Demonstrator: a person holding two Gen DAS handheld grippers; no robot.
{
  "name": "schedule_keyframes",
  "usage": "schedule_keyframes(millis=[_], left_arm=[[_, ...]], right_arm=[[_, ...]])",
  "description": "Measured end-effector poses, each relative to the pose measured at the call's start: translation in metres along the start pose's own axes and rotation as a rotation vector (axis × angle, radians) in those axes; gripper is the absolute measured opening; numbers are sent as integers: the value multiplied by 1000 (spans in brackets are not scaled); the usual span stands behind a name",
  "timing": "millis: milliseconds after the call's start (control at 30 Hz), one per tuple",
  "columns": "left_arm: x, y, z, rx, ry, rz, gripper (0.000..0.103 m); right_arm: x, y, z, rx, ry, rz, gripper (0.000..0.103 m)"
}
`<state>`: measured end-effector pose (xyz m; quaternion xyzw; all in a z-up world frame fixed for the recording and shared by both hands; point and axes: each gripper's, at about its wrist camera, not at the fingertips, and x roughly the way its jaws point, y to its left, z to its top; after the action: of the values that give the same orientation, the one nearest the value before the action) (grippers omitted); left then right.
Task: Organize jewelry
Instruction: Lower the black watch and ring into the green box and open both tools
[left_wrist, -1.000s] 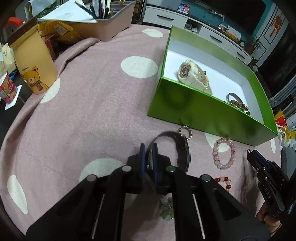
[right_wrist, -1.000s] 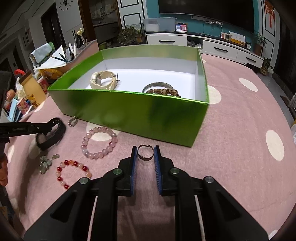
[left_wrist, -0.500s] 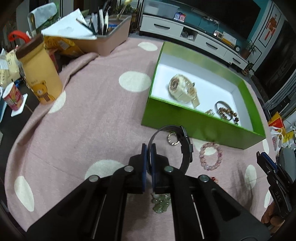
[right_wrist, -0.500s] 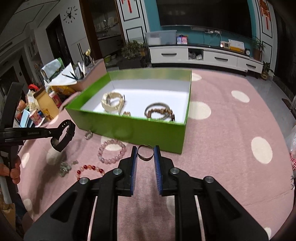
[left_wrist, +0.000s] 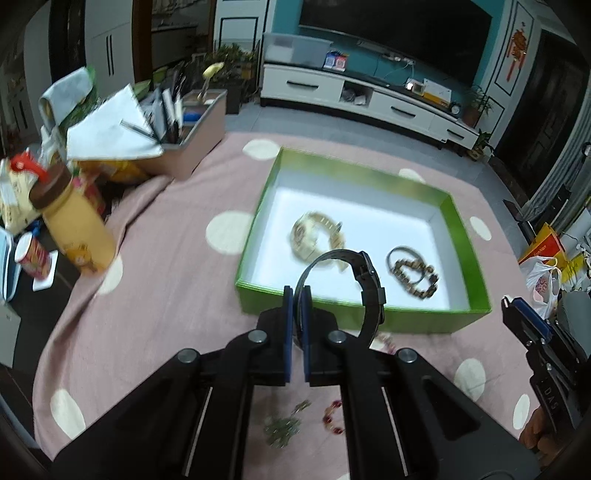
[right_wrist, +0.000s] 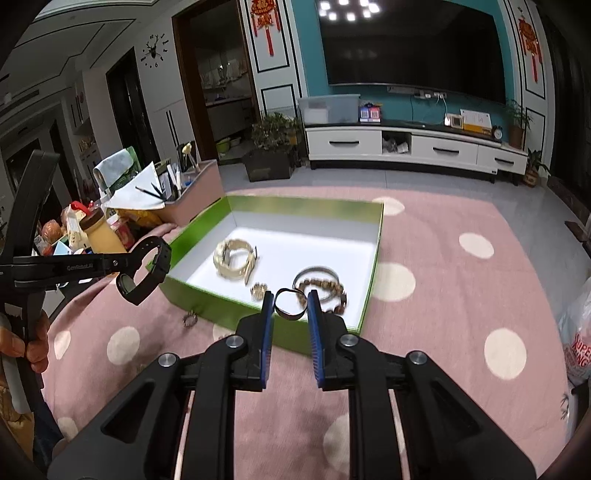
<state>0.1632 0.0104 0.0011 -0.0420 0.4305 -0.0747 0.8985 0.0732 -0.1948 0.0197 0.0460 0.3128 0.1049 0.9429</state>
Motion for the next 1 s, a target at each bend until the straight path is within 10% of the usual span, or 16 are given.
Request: schedule_keyframes(millis=[1000], left_arm=[[65, -70, 52, 147, -28, -3, 4]], right_arm=[[71, -18, 43, 0, 17, -8, 18]])
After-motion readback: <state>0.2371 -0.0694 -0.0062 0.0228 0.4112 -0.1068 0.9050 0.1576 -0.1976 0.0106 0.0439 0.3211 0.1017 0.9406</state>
